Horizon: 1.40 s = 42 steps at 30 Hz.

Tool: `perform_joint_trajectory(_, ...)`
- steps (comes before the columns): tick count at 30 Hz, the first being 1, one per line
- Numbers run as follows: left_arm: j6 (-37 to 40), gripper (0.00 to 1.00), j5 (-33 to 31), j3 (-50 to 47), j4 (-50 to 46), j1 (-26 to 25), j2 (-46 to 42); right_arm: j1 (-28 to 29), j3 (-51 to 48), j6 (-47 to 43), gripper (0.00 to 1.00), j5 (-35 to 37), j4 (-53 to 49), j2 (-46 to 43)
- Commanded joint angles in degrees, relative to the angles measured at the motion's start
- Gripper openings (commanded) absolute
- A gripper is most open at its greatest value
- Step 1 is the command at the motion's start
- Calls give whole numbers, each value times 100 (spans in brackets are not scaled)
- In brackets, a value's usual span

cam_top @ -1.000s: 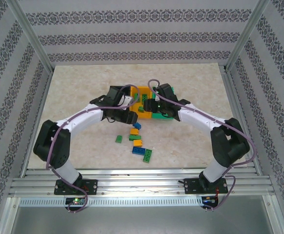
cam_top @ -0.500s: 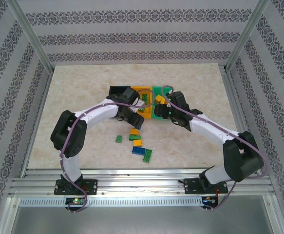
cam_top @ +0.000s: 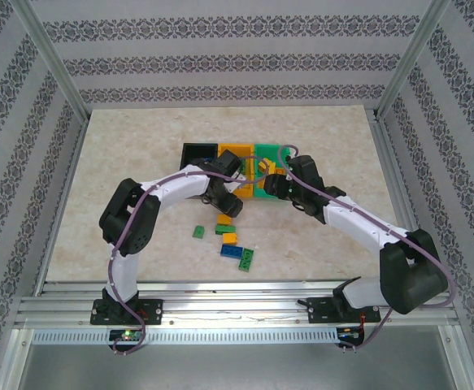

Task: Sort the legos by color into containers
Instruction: Pick up the lego from the center of the table, then place the lego in the container.

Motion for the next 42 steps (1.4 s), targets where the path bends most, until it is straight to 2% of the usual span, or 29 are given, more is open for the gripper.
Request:
perform_joint_trajectory(1,135,67,-195,94,-252,-65,99,-49,-84,109,54,105,123,-122)
perform_joint_trajectory(6,21,64,-119,130,-181,-110,200,-49,-70,120,54,66,135,-127)
perform_joint_trajectory(15,-28,51,-28,149,-164,-122,90,-58,-71,125,54,63,132,-129)
perform_joint_trajectory(28,-386,49,-364,-357,485,27,-1240,-32,3,174,55,-116,324,36)
perform_joint_trajectory(32,-420,49,-464,-410,654,286,-1534,1,69,116,54,-160,288,82)
perform_joint_trajectory(36,-598,49,-275,-403,870,778,-1692,55,69,106,54,-187,258,73)
perform_joint_trajectory(42,-791,49,-310,-328,1238,1384,-1519,198,133,64,54,-306,169,135)
